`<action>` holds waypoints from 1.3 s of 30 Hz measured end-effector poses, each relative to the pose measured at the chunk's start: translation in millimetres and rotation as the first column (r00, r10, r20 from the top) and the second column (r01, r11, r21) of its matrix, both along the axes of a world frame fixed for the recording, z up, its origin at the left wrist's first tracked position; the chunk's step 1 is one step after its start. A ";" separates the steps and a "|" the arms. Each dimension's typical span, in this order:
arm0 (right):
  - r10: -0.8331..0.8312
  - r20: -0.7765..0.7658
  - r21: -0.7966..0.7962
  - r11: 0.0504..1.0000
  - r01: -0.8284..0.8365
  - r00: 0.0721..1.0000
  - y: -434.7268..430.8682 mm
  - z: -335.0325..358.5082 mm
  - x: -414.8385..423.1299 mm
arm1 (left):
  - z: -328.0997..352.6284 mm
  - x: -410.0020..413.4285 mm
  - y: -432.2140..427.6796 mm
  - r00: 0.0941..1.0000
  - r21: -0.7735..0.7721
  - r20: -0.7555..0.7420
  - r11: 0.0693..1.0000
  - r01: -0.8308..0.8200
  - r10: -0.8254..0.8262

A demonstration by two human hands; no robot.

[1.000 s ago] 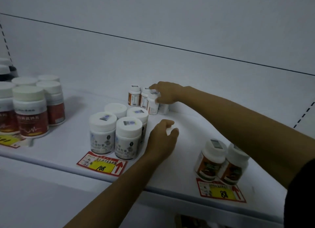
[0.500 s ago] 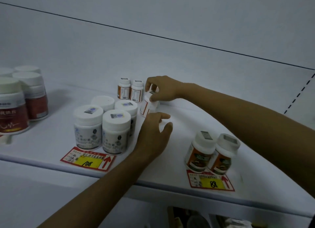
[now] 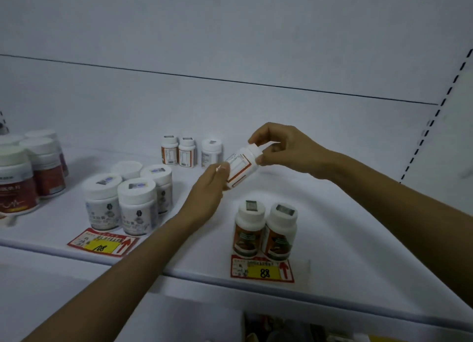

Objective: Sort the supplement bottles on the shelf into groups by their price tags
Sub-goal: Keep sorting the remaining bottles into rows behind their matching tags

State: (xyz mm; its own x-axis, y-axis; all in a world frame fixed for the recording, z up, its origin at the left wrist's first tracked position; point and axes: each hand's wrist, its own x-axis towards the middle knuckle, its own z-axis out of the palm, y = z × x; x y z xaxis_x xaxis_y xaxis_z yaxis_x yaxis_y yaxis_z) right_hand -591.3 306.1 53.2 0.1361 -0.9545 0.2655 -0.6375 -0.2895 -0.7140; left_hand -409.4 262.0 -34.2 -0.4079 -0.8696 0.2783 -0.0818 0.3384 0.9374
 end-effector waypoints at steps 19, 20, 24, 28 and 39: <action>-0.086 0.539 0.054 0.996 0.068 0.838 68.7 -7.6 -20.3 | 31.2 -19.8 67.2 0.938 -0.659 -0.051 0.694 -0.291 0.344; -0.111 0.511 0.047 0.994 0.101 0.852 69.7 -9.0 -21.2 | 28.9 -14.9 69.1 0.938 -0.589 -0.068 0.745 -0.313 0.341; -0.173 0.383 0.021 0.984 0.179 0.907 65.4 -21.5 -20.7 | -2.1 7.3 76.5 0.960 -0.364 0.031 0.898 -0.249 0.279; -0.194 0.256 0.005 0.980 0.199 0.947 53.1 -43.6 -10.4 | -30.8 16.3 82.5 0.958 -0.185 0.247 0.977 -0.105 0.149; -0.110 0.041 0.228 0.969 0.098 0.993 31.2 -48.2 9.5 | -33.0 19.2 76.5 0.975 -0.183 0.160 0.975 -0.124 0.154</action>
